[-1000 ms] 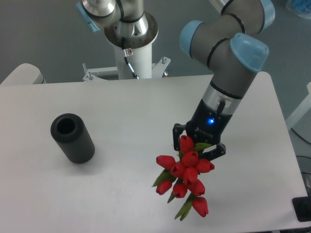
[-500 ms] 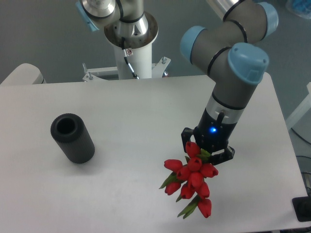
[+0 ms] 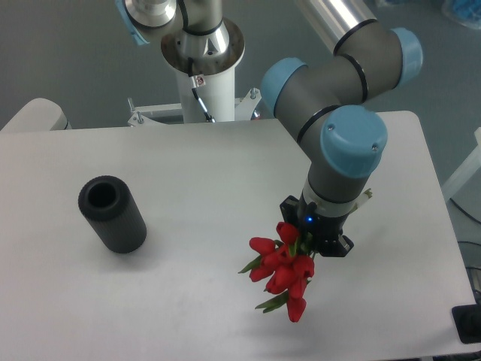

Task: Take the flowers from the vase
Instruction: 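Hold the tulips hanging from the gripper above the table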

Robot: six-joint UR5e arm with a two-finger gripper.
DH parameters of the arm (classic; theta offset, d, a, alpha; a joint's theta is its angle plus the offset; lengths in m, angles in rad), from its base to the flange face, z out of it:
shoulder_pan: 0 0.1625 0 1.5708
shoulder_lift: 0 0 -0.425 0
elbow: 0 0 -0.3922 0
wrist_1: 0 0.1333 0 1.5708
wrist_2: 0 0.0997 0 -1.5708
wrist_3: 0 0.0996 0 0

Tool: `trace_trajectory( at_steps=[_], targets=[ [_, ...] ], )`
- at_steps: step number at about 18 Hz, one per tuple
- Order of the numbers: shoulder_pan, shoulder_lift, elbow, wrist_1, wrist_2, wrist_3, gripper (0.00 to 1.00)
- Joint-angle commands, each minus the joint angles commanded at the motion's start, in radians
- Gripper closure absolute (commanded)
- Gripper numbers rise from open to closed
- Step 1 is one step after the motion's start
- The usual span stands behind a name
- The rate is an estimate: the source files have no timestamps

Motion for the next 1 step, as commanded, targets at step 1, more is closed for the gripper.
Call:
trace_trajectory(
  at_steps=[1],
  targets=[
    [0.000,0.000,0.000,0.000,0.000,0.002,0.99]
  ],
)
